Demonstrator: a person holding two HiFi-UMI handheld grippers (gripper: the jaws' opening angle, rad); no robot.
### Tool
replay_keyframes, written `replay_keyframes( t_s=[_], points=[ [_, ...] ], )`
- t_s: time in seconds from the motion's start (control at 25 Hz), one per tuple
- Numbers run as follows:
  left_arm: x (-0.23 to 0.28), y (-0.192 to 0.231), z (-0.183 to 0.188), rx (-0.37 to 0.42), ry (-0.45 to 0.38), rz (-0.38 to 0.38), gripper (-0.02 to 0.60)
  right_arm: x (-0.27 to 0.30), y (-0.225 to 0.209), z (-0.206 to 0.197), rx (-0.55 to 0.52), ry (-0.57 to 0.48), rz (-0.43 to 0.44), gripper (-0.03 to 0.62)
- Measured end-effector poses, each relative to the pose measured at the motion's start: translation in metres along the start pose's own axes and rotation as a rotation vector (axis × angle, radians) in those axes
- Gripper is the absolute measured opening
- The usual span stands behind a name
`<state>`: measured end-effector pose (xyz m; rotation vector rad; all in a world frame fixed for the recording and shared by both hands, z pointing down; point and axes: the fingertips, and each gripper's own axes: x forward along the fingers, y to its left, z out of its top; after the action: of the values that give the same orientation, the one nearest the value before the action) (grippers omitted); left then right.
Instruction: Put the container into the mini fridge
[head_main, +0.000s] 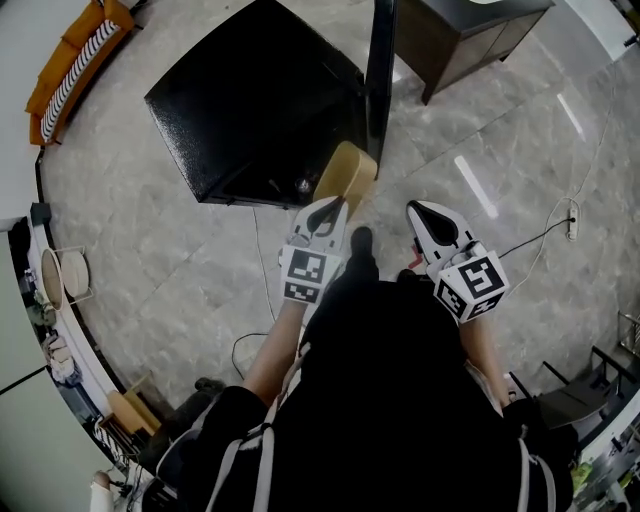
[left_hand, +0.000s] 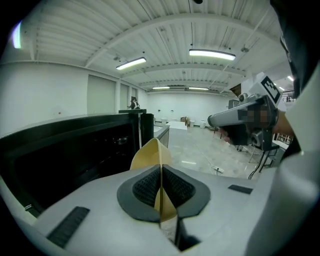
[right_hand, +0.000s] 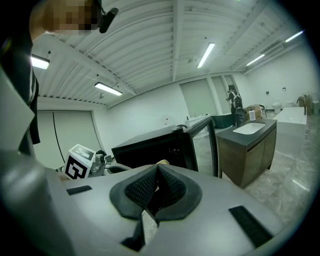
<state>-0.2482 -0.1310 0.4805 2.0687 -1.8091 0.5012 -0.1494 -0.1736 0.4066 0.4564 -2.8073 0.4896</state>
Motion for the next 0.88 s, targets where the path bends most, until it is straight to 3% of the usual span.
replay_keyframes(
  t_s=[0.24, 0.4, 0.56, 0.88],
  points=[
    [0.023, 0.030, -0.029, 0.069, 0.051, -0.012, 0.041, 0.018, 0.009, -0.017, -0.009, 0.048, -0.025, 0.018],
    [0.039, 0.052, -0.054, 0.169, 0.110, -0.001, 0.041, 0.022, 0.014, -0.028, -0.004, 0.072, -0.047, 0.018],
    [0.058, 0.065, -0.072, 0.322, 0.174, 0.012, 0.041, 0.020, 0.011, -0.032, 0.002, 0.083, -0.083, 0.018],
    [0.092, 0.078, -0.103, 0.477, 0.254, -0.001, 0.041, 0.015, 0.007, -0.037, 0.014, 0.107, -0.136, 0.018]
  ],
)
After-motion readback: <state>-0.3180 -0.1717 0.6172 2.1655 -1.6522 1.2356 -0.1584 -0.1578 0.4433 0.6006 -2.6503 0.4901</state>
